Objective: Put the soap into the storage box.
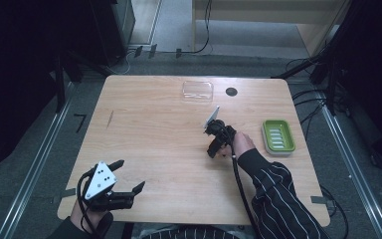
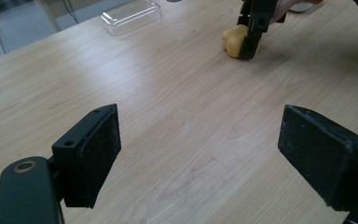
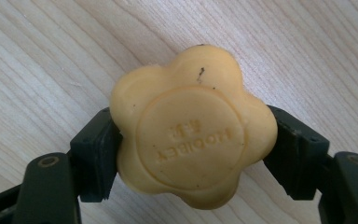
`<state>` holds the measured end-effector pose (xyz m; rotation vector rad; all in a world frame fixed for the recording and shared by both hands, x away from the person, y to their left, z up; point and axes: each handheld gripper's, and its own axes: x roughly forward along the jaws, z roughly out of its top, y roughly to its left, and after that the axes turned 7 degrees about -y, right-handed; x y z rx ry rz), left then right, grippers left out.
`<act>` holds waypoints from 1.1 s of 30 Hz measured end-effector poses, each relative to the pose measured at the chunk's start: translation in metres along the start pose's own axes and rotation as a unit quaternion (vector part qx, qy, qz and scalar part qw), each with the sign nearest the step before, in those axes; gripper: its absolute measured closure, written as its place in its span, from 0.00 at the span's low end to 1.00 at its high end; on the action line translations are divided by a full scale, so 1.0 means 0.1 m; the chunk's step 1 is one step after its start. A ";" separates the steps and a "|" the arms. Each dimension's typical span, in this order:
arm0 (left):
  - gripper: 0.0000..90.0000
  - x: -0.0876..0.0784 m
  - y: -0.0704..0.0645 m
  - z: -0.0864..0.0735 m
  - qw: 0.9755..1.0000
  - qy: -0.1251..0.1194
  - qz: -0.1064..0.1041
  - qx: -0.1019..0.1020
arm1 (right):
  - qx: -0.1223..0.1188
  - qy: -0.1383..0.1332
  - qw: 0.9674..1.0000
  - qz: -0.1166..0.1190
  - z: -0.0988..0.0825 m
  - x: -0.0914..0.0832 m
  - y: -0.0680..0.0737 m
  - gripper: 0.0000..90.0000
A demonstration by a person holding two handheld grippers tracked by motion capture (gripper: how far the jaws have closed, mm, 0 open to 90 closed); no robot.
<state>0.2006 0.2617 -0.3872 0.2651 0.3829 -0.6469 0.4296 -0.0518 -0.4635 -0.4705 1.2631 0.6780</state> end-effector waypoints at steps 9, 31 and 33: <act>0.15 0.00 0.00 0.00 1.000 0.000 0.001 -0.001 | -0.009 -0.002 1.000 -0.008 -0.01 0.00 0.03 0.31; 0.15 -0.01 0.00 0.00 1.000 -0.003 0.002 -0.001 | -0.016 -0.012 1.000 -0.006 -0.04 -0.08 0.00 0.31; 0.15 -0.01 0.00 0.00 1.000 -0.003 0.002 -0.001 | -0.013 -0.010 1.000 -0.007 -0.05 -0.09 0.00 0.31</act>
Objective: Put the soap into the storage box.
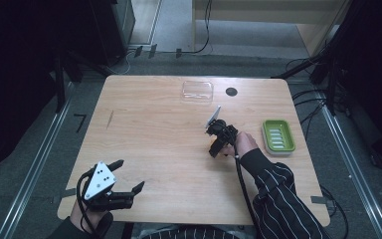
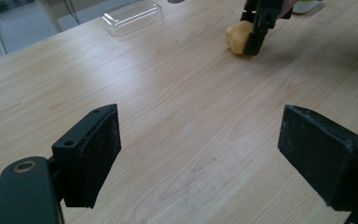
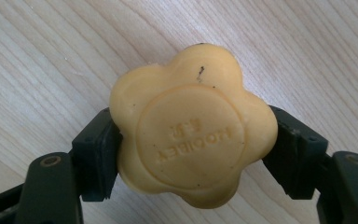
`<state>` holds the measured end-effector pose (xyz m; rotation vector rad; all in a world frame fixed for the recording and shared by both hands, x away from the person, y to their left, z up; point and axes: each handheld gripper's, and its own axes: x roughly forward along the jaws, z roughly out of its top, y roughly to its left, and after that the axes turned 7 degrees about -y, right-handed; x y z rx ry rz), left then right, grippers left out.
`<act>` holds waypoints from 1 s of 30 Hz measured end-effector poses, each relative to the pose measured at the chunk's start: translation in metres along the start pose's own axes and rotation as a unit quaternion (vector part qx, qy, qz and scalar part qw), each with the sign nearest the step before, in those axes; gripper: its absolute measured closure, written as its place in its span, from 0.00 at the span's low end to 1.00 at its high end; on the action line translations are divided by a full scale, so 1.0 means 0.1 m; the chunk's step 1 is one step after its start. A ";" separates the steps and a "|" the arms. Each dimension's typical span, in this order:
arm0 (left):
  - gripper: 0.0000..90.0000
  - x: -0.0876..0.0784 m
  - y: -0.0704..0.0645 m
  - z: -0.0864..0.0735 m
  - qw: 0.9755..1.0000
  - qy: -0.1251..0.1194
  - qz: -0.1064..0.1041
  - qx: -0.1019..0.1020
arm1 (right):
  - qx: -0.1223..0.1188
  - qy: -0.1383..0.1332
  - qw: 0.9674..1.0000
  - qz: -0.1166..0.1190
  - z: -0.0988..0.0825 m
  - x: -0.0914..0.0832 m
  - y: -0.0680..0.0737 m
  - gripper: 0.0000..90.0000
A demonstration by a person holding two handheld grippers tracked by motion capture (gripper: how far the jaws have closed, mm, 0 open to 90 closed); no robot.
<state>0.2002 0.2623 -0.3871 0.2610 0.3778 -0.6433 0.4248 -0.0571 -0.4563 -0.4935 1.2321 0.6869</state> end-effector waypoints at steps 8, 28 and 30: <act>0.15 0.00 0.00 0.00 1.000 0.000 0.000 0.000 | -0.001 0.000 1.000 -0.007 -0.07 -0.03 -0.02 0.31; 0.15 0.08 0.03 0.02 1.000 0.001 -0.007 0.000 | 0.016 -0.003 1.000 -0.021 -0.23 -0.15 -0.18 0.31; 0.15 0.08 0.02 0.02 1.000 0.000 -0.008 0.002 | 0.019 0.000 1.000 -0.021 -0.25 -0.16 -0.20 0.31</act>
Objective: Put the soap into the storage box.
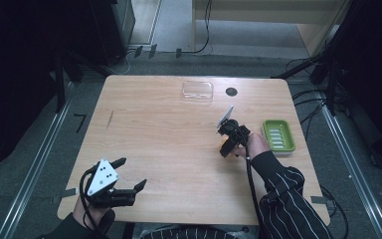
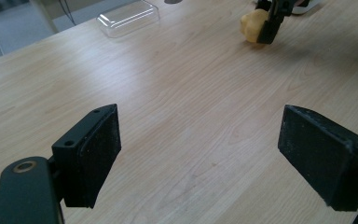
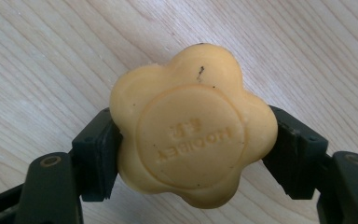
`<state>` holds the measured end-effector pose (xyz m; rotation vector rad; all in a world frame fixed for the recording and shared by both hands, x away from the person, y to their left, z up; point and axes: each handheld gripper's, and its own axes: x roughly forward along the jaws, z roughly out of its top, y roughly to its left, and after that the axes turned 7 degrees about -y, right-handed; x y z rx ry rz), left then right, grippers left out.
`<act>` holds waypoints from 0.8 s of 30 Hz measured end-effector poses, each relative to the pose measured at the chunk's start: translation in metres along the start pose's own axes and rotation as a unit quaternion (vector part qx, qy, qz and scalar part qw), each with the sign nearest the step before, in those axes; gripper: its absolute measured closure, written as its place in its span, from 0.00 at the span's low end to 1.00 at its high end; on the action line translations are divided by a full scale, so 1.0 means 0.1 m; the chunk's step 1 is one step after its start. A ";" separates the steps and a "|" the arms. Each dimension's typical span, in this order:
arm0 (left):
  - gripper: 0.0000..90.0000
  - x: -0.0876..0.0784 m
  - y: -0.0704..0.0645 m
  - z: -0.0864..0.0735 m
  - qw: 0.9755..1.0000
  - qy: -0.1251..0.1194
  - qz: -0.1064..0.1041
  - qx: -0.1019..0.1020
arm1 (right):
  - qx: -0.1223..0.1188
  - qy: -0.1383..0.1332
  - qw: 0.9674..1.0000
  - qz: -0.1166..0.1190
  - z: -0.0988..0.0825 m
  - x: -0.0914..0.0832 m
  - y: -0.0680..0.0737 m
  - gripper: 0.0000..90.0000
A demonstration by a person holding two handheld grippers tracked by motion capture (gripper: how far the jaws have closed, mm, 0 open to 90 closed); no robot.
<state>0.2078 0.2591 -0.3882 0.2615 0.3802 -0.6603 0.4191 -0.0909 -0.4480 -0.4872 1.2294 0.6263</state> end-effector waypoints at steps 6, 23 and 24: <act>0.15 -0.01 -0.02 0.01 1.000 -0.004 0.000 0.000 | 0.006 -0.001 1.000 -0.007 -0.05 -0.05 -0.03 0.31; 0.15 -0.01 -0.03 0.01 1.000 -0.001 -0.002 0.001 | 0.029 -0.021 0.999 -0.017 -0.18 -0.19 -0.21 0.31; 0.15 -0.01 -0.03 0.01 1.000 0.000 -0.003 0.002 | 0.028 -0.021 0.999 -0.020 -0.19 -0.20 -0.22 0.31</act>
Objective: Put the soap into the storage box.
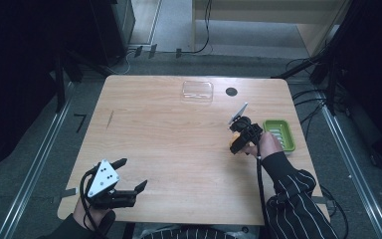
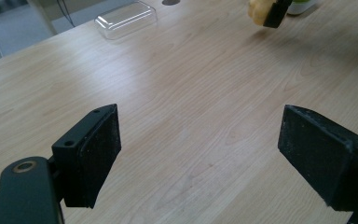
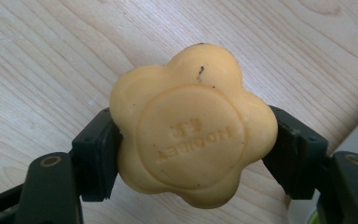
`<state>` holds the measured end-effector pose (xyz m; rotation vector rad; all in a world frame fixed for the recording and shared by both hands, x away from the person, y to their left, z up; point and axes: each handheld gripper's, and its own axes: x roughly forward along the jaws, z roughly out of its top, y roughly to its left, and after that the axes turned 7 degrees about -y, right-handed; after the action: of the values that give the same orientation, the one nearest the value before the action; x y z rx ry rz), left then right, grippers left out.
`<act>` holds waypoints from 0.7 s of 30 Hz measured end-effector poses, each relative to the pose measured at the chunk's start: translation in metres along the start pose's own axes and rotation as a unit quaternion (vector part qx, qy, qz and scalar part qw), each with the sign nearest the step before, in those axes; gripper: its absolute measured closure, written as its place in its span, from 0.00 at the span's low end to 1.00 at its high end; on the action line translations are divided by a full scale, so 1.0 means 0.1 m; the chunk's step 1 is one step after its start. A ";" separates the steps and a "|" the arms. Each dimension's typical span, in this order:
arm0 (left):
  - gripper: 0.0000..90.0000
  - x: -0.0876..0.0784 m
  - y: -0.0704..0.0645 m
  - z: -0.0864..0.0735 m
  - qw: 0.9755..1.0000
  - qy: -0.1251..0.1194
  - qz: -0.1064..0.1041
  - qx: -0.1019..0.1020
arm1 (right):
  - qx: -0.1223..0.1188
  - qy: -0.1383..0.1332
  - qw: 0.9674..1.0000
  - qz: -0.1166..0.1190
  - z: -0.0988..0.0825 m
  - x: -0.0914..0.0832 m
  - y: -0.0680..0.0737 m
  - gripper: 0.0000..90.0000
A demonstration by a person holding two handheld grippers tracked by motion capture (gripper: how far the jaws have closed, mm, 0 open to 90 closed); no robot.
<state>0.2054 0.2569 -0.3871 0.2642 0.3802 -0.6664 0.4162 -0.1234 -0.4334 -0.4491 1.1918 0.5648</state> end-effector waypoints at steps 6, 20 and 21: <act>0.15 -0.01 0.01 -0.01 1.000 -0.003 0.003 -0.002 | 0.007 -0.008 1.000 -0.007 -0.01 -0.02 -0.04 0.31; 0.15 -0.01 0.00 0.00 1.000 -0.001 0.002 0.002 | 0.032 -0.034 0.999 -0.027 -0.07 -0.10 -0.20 0.31; 0.15 -0.01 0.00 0.00 1.000 -0.002 0.003 0.002 | 0.034 -0.036 0.998 -0.028 -0.08 -0.10 -0.21 0.31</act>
<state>0.2042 0.2574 -0.3864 0.2672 0.3750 -0.6619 0.4208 -0.1463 -0.4257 -0.4003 1.1219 0.4872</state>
